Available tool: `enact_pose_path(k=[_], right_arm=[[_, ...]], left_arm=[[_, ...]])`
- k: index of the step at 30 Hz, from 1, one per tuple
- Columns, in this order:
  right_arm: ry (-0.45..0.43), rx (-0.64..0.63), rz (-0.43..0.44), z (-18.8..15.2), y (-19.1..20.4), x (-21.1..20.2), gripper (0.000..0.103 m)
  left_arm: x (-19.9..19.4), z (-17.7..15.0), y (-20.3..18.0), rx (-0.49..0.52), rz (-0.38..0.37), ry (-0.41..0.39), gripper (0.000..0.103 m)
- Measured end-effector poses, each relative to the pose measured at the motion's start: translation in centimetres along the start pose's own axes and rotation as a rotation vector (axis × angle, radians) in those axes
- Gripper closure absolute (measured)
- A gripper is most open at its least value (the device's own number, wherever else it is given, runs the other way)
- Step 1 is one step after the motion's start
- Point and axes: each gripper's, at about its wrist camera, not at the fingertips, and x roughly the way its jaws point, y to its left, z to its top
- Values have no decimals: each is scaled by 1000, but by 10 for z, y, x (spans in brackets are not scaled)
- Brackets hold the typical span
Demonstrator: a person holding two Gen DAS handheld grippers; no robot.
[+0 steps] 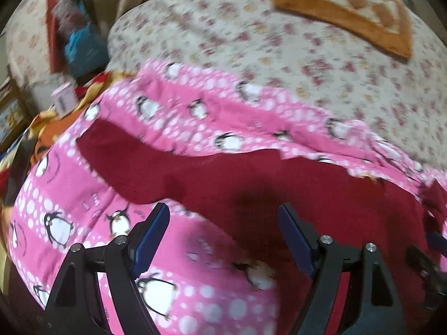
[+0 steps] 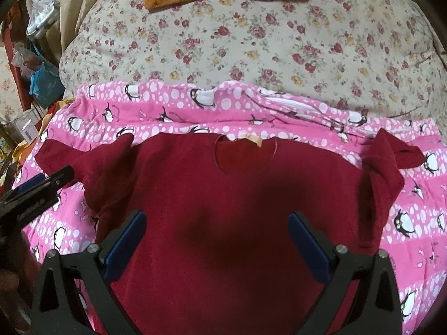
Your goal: Fold small clothes
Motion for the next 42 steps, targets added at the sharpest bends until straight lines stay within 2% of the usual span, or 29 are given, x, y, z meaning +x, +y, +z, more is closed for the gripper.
enact_pose_path(k=[5,11,15,21,42], right_arm=[[4,-8,14,0,5,5,1],[30,-37,27,-3,11,14,1],[36,-43,39,-5,12,17,1],[46,-48,43,-5,9,22,1],[105,-49,47,-8,5,40,1]], left_arm=[[25,-1,32,-63,83,37,41],[44,7,80,-169,228,46,44],[64,12,107,-238,286,85,58],[80,14,119,-278,285,99,59],[114,32,137,-287,357,111,59]])
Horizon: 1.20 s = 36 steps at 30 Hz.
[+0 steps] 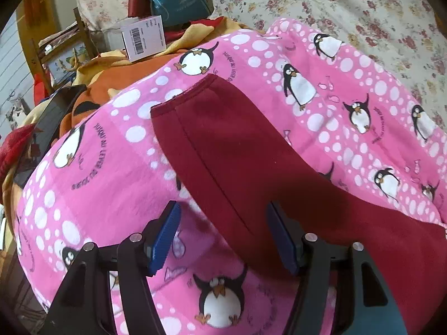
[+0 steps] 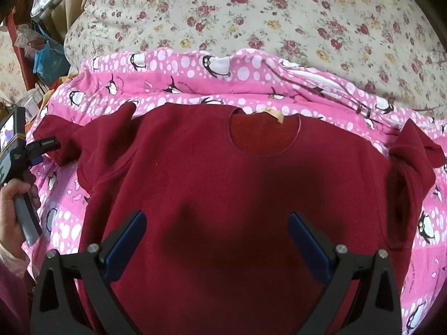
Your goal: Fold small clothes
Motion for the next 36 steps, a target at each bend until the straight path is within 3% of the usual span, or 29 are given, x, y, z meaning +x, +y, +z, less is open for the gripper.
enact_pose_path(k=[9,11,12,13,18,22,29,34,36], right_arm=[[21,39,33,-2,-9,6,1],[22,50,49,-3,-11,7,1],[19,53,53,-4,-12,7,1],[11,55,57,-4,-13,6,1],[-29,51,77,-3,-15,-2,9],[-44,56,77,-2,-19,-7,9],[-66,118,65,-1,-45,-22,9],[-90,152,28,-1,-69,-36,9],[-96,169,9,-2,-80,-40,9]], left_arm=[[14,12,-9,-2,10,-16,59],[16,14,-10,-3,4,-28,74],[17,16,-9,-4,5,-34,93],[18,18,-8,-5,-10,-34,103],[18,25,8,-80,-170,-9,103],[-18,28,3,-85,-331,-37,103],[-126,-2,-55,107,-644,-111,103],[-166,-53,-116,277,-807,-32,103],[-169,-74,-137,345,-826,-2,103]])
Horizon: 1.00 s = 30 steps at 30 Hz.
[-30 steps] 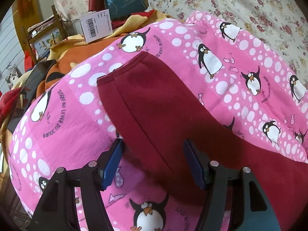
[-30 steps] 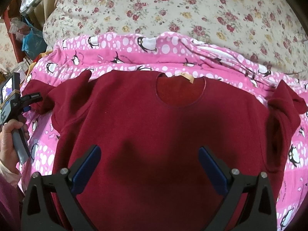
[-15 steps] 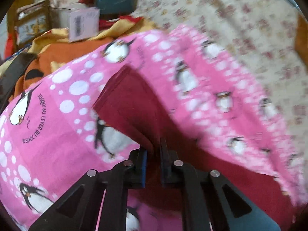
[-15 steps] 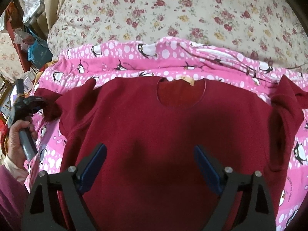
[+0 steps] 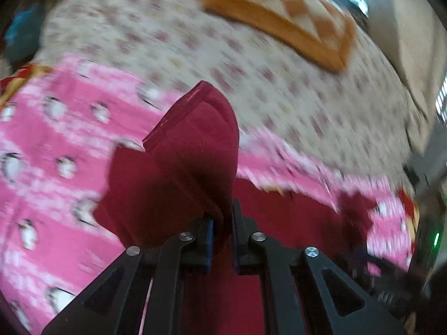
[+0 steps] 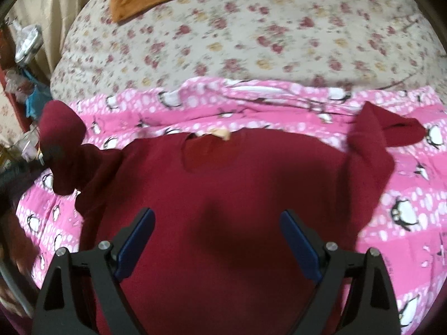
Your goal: Fold small clothes
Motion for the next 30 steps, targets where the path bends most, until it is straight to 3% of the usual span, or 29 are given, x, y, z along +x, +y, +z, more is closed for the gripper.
enact_pose_path(k=[5,7,11,18,22,25,26,28,30], right_arm=[[18,46,-26,-2,-24,1,9],[32,57,-29,-4,-30,5,9],[46,76,-17,-6,-35,7,9],[54,59,29,-1,-41,-2,9],[77,5,82,-1,-27,6,9],[105,-34,107,-1,-11,26,21],[118,-45,96,-2,-7,34,30],[170,-47,94,-4,-1,59,51],[160,-44,96,-5,0,69,82]], left_arm=[[42,-37,-41,105,-43,108,103],[55,-49,-49,127,-94,163,93],[58,-59,-53,150,-115,249,92],[3,-65,-24,217,119,235,92],[-6,-73,23,126,267,218,92],[-3,-75,49,62,296,210,92],[-1,-76,51,54,288,208,92],[1,-77,58,44,283,195,91],[1,-78,59,32,282,191,90]])
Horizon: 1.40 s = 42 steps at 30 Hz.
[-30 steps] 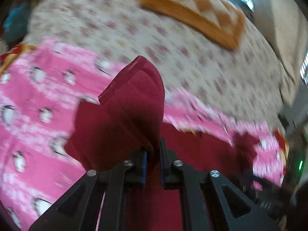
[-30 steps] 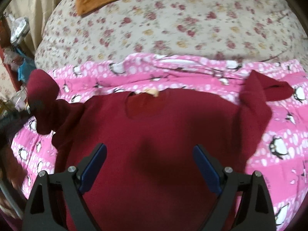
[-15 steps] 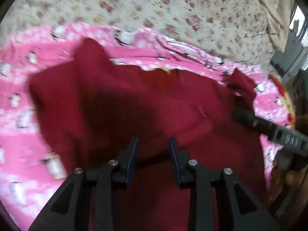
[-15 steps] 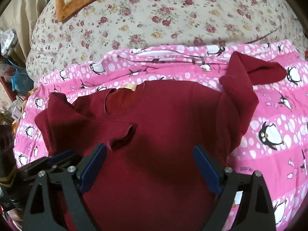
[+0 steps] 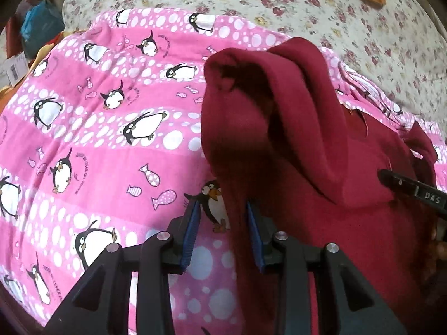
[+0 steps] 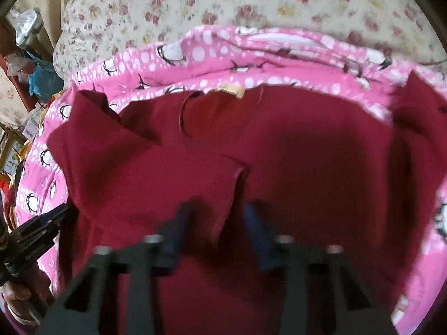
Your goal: Fold small clothes
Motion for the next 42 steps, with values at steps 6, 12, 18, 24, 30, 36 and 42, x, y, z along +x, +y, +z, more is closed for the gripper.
enact_pose_path(k=[6,12,18,24,30,36,42], right_arm=[[-149,-113,-83,11,4,-48,98],[-249,-44,-290,23,-47,-87,97],[-110,21,-233,32,-53,-73,62],[-33,-148,295,10,58,-56,47],[40,-194,374,-1,137,27,47],[5,-82,509,8,166,59,47],[51,-172,484,-24,191,69,45]], left_arm=[[-3,3,-5,3,1,-14,90],[-7,2,-4,-2,-3,-25,90],[-17,2,1,-9,-4,-50,90],[-29,6,26,-60,50,-74,90],[-45,12,66,-148,132,-145,90],[-54,20,92,-234,148,-186,90],[-52,26,90,-250,140,-203,90]])
